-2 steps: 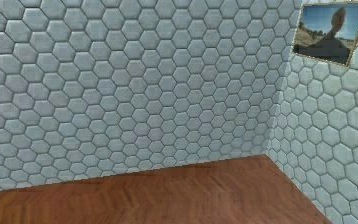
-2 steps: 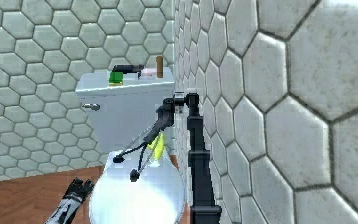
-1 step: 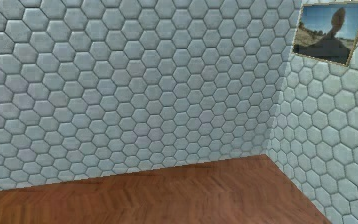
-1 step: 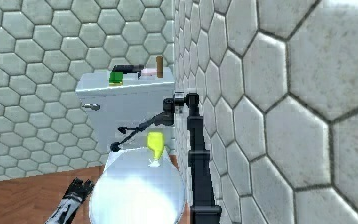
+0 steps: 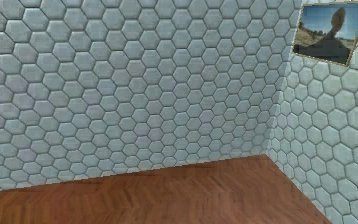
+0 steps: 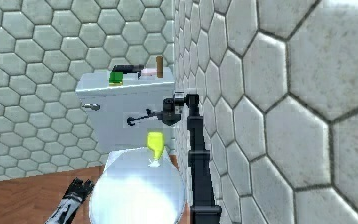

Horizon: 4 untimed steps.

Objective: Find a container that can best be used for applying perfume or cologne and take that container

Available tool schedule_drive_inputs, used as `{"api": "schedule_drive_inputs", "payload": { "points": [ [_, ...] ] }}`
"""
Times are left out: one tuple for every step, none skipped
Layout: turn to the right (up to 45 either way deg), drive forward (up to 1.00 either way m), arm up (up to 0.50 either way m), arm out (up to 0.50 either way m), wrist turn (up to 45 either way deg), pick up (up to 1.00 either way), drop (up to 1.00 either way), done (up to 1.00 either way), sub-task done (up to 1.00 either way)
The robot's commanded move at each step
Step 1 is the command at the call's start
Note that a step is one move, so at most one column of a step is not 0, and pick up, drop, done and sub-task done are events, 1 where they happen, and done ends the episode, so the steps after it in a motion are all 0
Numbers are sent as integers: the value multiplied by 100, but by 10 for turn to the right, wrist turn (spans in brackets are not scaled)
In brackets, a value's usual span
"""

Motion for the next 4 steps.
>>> {"api": "schedule_drive_inputs", "payload": {
  "points": [
    [0, 0, 0, 0, 30, 0, 0, 0, 0],
    [0, 0, -30, 0, 0, 0, 0, 0, 0],
    [0, 0, 0, 0, 0, 100, 0, 0, 0],
    [0, 0, 10, 0, 0, 0, 0, 0, 0]
  ]
}}
